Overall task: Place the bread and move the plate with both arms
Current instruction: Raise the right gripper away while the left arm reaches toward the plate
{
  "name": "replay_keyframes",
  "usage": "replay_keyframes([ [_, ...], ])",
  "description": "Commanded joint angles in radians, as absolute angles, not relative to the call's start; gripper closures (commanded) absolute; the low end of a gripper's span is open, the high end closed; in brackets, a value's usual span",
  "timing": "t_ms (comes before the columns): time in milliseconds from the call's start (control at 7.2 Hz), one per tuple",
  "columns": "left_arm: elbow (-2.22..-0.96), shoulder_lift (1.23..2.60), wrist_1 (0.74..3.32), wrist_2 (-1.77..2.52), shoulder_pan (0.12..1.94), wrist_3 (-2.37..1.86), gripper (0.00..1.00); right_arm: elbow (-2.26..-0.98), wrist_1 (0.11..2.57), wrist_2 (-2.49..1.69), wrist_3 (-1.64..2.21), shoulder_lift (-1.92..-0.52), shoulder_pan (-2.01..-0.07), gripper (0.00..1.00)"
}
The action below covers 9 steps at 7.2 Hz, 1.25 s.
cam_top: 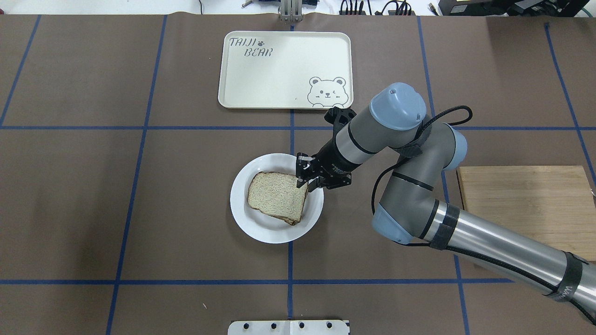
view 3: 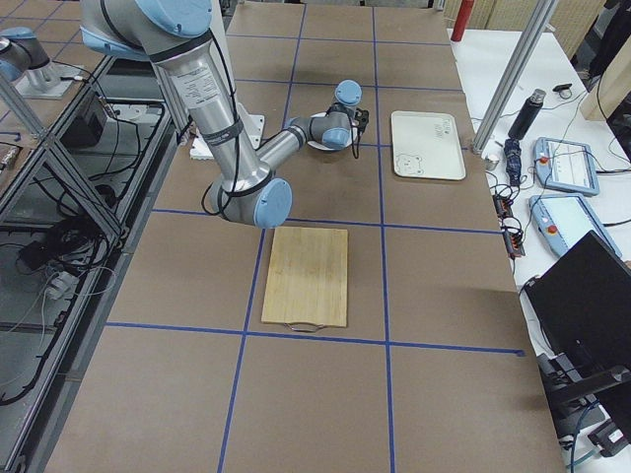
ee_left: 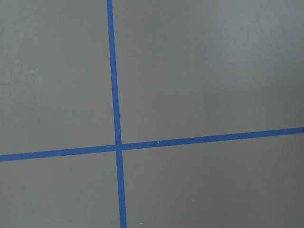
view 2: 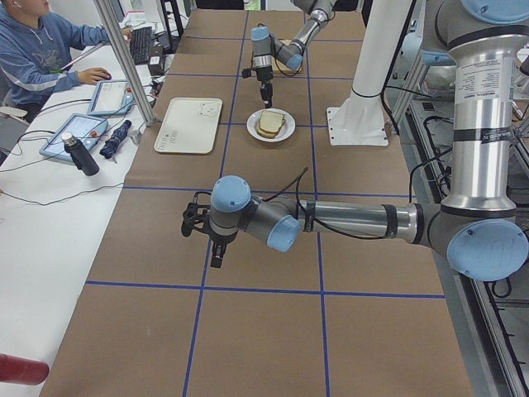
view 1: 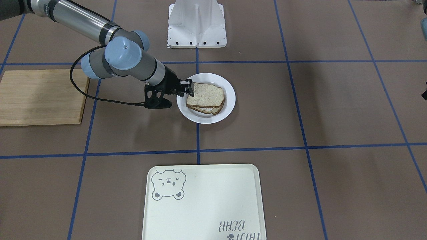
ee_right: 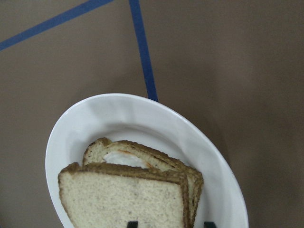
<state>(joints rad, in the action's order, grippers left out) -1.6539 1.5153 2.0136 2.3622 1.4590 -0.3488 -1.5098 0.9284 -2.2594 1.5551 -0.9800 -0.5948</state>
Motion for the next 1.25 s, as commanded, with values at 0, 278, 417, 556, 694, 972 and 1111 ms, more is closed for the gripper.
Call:
replay_keyframes([
  [0, -1.667, 1.557, 2.022, 2.367, 1.453, -0.468, 0.01, -1.572, 0.936, -2.269, 1.554, -1.026, -0.648, 0.0],
  [278, -1.744, 1.589, 2.08, 2.408, 1.32, -0.735, 0.01, -1.603, 0.936, -2.232, 1.484, -1.141, -0.737, 0.0],
  [417, -1.811, 1.604, 2.08, 2.384, 1.214, -0.9, 0.02, -1.603, 0.936, -2.218, 1.392, -1.187, -0.782, 0.0],
  [556, -1.874, 1.65, 2.08, 2.29, 1.071, -1.093, 0.02, -1.608, 0.937, -2.173, 1.355, -1.236, -0.807, 0.0],
  [694, -1.89, 1.731, 2.08, 2.195, 0.926, -1.274, 0.02, -1.615, 0.936, -2.116, 1.276, -1.297, -0.827, 0.0],
  [972, -1.84, 1.903, 2.079, 2.11, 0.722, -1.519, 0.02, -1.626, 0.937, -2.123, 1.105, -1.408, -0.924, 0.0],
  [1111, -1.801, 1.948, 2.089, 2.052, 0.648, -1.573, 0.03, -1.643, 0.937, -2.126, 1.06, -1.442, -0.939, 0.0],
])
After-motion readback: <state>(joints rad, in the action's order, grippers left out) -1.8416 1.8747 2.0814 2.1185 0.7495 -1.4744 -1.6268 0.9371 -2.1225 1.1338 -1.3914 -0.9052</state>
